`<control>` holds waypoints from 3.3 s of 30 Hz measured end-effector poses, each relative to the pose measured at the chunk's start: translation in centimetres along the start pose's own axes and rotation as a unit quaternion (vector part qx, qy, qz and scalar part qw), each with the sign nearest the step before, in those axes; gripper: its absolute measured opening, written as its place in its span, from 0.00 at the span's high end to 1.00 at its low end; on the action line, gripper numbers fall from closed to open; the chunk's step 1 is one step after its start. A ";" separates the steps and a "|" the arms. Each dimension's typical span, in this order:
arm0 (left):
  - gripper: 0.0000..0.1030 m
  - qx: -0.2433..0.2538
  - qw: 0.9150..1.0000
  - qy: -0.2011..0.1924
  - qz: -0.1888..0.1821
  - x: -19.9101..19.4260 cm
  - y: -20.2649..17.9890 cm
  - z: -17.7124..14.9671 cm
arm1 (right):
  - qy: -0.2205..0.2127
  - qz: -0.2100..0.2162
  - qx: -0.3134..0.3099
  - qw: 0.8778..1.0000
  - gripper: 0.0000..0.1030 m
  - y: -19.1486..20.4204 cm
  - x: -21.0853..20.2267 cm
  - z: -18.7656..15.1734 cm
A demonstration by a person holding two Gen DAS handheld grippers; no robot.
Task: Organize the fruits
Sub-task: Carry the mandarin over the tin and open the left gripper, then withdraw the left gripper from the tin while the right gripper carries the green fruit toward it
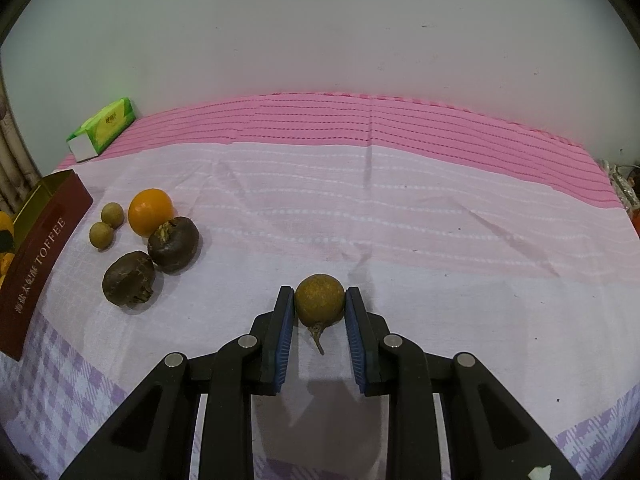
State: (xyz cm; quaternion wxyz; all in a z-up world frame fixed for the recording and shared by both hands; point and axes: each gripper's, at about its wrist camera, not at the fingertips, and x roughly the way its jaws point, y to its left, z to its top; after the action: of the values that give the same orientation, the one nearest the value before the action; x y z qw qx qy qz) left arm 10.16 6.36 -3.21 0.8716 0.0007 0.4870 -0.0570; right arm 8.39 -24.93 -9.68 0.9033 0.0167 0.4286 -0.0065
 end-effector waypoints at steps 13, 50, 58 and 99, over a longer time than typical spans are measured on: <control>0.59 -0.036 0.998 0.015 0.057 2.1 6.1 1.2 | 0.003 -0.008 -0.008 1.000 0.77 0.2 0.3 0.1; 0.58 -0.018 0.994 0.054 0.089 5.7 6.5 0.7 | 0.003 -0.011 -0.011 1.000 0.77 0.4 0.4 0.2; 0.57 -0.016 0.994 0.050 0.094 4.6 6.6 0.6 | 0.003 -0.013 -0.014 1.000 0.77 0.3 0.5 0.2; 0.35 -0.032 0.990 0.001 0.136 -2.7 10.9 -4.6 | 0.010 -0.039 -0.042 0.998 0.77 2.0 -0.1 0.3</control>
State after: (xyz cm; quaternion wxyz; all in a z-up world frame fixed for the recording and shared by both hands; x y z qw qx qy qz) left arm 5.99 17.72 -3.91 0.8701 0.0392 0.4852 0.0775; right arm 8.60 -22.94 -9.38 0.8982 -0.0376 0.4374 -0.0235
